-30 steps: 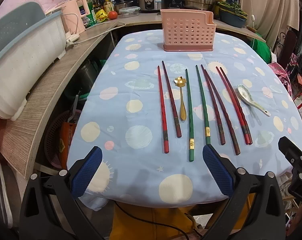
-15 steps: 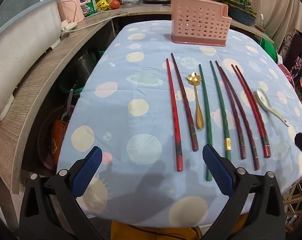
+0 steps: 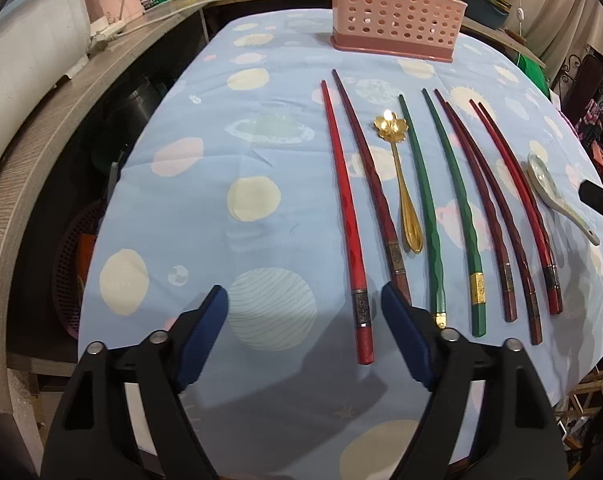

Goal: Organize utensils
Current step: 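Grasp the white ceramic spoon with the right tool while the left tool grasps a red chopstick, then lift the spoon with the right tool while the left tool carries the chopstick to the pink holder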

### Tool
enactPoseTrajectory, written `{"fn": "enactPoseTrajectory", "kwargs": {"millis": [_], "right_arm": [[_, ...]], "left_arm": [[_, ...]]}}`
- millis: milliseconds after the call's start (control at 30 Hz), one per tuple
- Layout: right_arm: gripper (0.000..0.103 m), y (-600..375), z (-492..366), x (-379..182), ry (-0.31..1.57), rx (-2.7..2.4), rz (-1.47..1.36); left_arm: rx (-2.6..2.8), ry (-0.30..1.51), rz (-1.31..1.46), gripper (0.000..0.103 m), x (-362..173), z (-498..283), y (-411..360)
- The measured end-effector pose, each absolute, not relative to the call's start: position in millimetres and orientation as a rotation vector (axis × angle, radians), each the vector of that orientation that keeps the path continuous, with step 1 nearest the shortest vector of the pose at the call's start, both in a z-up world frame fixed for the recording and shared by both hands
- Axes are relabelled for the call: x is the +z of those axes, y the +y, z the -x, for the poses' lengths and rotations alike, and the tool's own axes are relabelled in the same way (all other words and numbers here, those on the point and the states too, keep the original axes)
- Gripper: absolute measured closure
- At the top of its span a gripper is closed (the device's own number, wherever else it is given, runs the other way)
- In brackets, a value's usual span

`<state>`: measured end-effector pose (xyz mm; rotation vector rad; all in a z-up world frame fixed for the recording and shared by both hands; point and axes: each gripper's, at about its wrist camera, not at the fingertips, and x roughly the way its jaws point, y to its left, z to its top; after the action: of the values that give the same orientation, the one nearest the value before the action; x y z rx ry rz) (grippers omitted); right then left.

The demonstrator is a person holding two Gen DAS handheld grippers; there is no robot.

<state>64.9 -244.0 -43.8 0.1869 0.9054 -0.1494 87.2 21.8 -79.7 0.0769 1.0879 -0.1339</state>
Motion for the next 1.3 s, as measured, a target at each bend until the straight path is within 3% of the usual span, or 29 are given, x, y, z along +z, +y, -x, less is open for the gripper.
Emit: {"fn": "enactPoseTrajectory", "kwargs": {"millis": [367, 567, 733, 1000, 1300], "right_arm": [[0.077, -243, -77, -76, 0.984, -0.097, -0.225], [0.079, -239, -71, -78, 0.968, -0.107, -0.199], [0.08, -229, -59, -79, 0.95, -0.129, -0.142], [0.094, -227, -48, -78, 0.952, -0.116, -0.154], [0.096, -236, -39, -50, 0.913, -0.104, -0.208]], "left_arm": [[-0.15, 1.092, -0.074, 0.036, -84, -87, 21], [-0.153, 1.081, -0.074, 0.042, -84, -82, 20], [-0.155, 1.066, -0.072, 0.054, -82, -78, 19], [-0.185, 1.07, -0.023, 0.095, -79, -74, 27], [-0.176, 1.017, 0.053, 0.096, -47, -74, 44]]}}
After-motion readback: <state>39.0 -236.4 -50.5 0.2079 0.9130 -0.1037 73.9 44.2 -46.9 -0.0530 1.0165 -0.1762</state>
